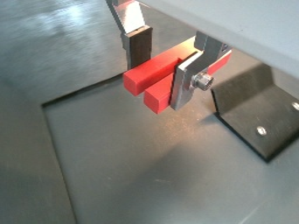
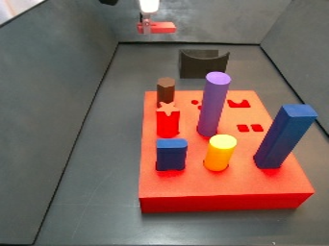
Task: Pick up the double-square object. Move up. Rotate the double-square object. Place the double-square object on the fixture. Regrasp the double-square object. Move to above the board. Insert the double-square object.
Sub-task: Rotate the double-square object.
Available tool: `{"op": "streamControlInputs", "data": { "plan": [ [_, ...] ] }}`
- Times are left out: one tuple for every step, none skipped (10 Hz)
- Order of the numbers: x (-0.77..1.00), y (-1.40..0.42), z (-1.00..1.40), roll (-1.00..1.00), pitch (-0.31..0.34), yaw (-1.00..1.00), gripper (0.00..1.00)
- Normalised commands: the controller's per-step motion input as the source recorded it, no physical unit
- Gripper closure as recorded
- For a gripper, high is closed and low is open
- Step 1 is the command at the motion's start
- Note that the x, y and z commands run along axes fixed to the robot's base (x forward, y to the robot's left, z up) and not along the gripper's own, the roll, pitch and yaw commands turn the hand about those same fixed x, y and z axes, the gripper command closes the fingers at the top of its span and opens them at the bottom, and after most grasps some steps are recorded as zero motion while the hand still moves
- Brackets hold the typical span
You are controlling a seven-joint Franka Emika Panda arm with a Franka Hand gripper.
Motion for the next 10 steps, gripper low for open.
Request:
{"op": "streamControlInputs", "data": {
  "plan": [
    [0.00, 0.01, -0.01, 0.00, 0.000, -1.00, 1.00],
    [0.00, 0.01, -0.01, 0.00, 0.000, -1.00, 1.00],
    [0.00, 0.01, -0.01, 0.00, 0.000, -1.00, 1.00],
    [0.00, 0.02, -0.01, 0.00, 0.000, -1.00, 1.00],
    [0.00, 0.01, -0.01, 0.00, 0.000, -1.00, 1.00],
    [0.00, 0.02, -0.01, 0.00, 0.000, -1.00, 1.00],
    [0.00, 0.02, -0.01, 0.00, 0.001, -1.00, 1.00],
    [0.00, 0.02, -0.01, 0.00, 0.001, -1.00, 1.00],
    [0.00, 0.02, -0.01, 0.00, 0.001, -1.00, 1.00],
    [0.00, 0.02, -0.01, 0.00, 0.001, -1.00, 1.00]
  ]
}}
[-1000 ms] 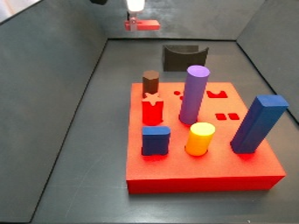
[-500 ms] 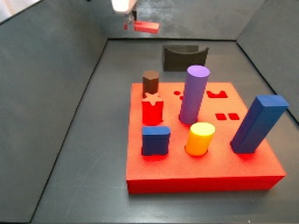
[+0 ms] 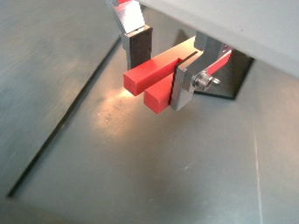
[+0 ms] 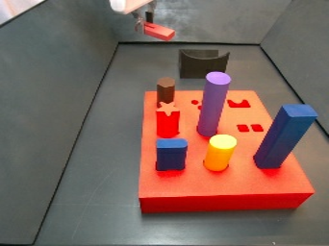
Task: Pick up the double-square object. Move up. Rotate the double-square object. Place the double-square object on the fixture. Regrasp the double-square object. Move to above the board. Insert the double-square object.
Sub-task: Rotate the double-square object.
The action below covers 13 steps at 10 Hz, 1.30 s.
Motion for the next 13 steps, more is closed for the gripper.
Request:
{"op": "streamControlInputs", "data": {
  "plan": [
    [0.00, 0.02, -0.01, 0.00, 0.001, -1.00, 1.00],
    [0.00, 0.02, -0.01, 0.00, 0.001, -1.00, 1.00],
    [0.00, 0.02, -0.01, 0.00, 0.001, -1.00, 1.00],
    [0.00, 0.02, -0.01, 0.00, 0.001, -1.00, 1.00],
    [0.00, 0.02, -0.01, 0.00, 0.001, -1.00, 1.00],
    [0.00, 0.02, -0.01, -0.01, 0.001, -1.00, 1.00],
    [0.00, 0.02, -0.01, -0.01, 0.002, -1.00, 1.00],
    [0.00, 0.02, -0.01, -0.01, 0.002, -1.00, 1.00],
    [0.00, 0.02, -0.01, -0.01, 0.002, -1.00, 1.00],
    [0.00, 0.02, -0.01, -0.01, 0.002, -1.00, 1.00],
    [0.00, 0.02, -0.01, -0.01, 0.003, -1.00, 1.00],
    [0.00, 0.02, -0.01, -0.01, 0.004, -1.00, 1.00],
    [0.00, 0.02, -0.01, -0.01, 0.004, -1.00, 1.00]
  ]
}}
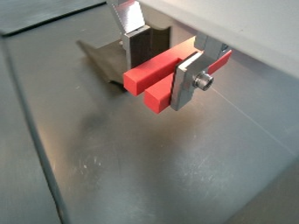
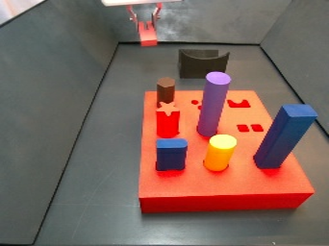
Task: Pick up the double-square object. Move up. Rotate the double-square object. Place the double-square object on the fixture. Regrasp the double-square object. Move to above the board. Insert the double-square object.
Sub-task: Rotate the double-square object.
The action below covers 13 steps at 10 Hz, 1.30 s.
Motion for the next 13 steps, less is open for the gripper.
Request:
{"op": "streamControlInputs", "data": {
  "plan": [
    [0.00, 0.02, -0.01, -0.01, 0.004, -0.70, 1.00],
    [0.00, 0.02, -0.01, -0.01, 0.004, -0.55, 1.00],
    [0.00, 0.02, -0.01, -0.01, 0.004, -0.29, 1.00],
    [0.00, 0.02, -0.01, -0.01, 0.004, -0.22, 1.00],
    [0.00, 0.00, -1.00, 0.00, 0.000, 0.00, 1.00],
    [0.01, 0.00, -1.00, 0.00, -0.006, 0.03, 1.00],
    [0.02, 0.00, -1.00, 0.00, -0.023, 0.03, 1.00],
    [0.03, 0.00, -1.00, -0.01, -0.024, 0.03, 1.00],
    [0.03, 0.00, -1.00, -0.01, -0.022, 0.03, 1.00],
    [0.04, 0.00, -1.00, -0.02, -0.021, 0.02, 1.00],
    [0.05, 0.01, -0.78, -0.03, -0.017, 0.02, 1.00],
    [0.05, 0.01, -0.68, -0.03, -0.015, 0.02, 1.00],
    [0.04, 0.00, -0.51, -0.04, -0.019, 0.02, 1.00]
  ]
}}
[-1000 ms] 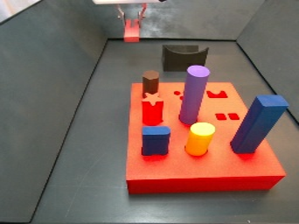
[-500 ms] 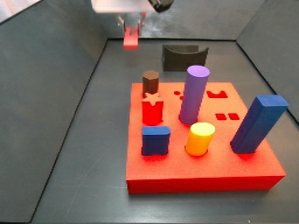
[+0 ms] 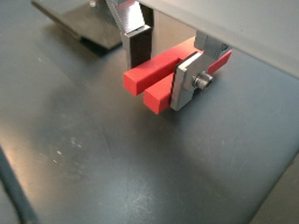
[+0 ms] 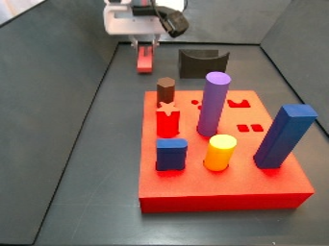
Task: Pick up the double-square object. Move up. Rotate the double-square object. Place the double-square object on the fixture. Regrasp the double-square object. Move to above the board. Insert the double-square object.
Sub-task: Rotate the double-square object.
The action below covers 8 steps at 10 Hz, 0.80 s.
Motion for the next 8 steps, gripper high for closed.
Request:
{"op": "streamControlInputs", "data": {
  "plan": [
    [0.04, 0.01, -0.38, -0.04, -0.026, 0.02, 1.00],
    [0.04, 0.01, -0.22, -0.05, -0.029, 0.02, 1.00],
    [0.00, 0.00, 0.00, 0.00, 0.000, 0.00, 0.00],
    [0.00, 0.00, 1.00, 0.00, 0.000, 0.00, 0.00],
    [0.00, 0.00, 1.00, 0.00, 0.002, 0.00, 0.00],
    [-0.02, 0.00, 1.00, 0.00, 0.039, -0.01, 0.00],
    [-0.02, 0.00, 1.00, 0.00, 0.055, -0.01, 0.00],
    [-0.02, 0.00, 1.00, 0.01, 0.076, -0.02, 0.00]
  ]
}}
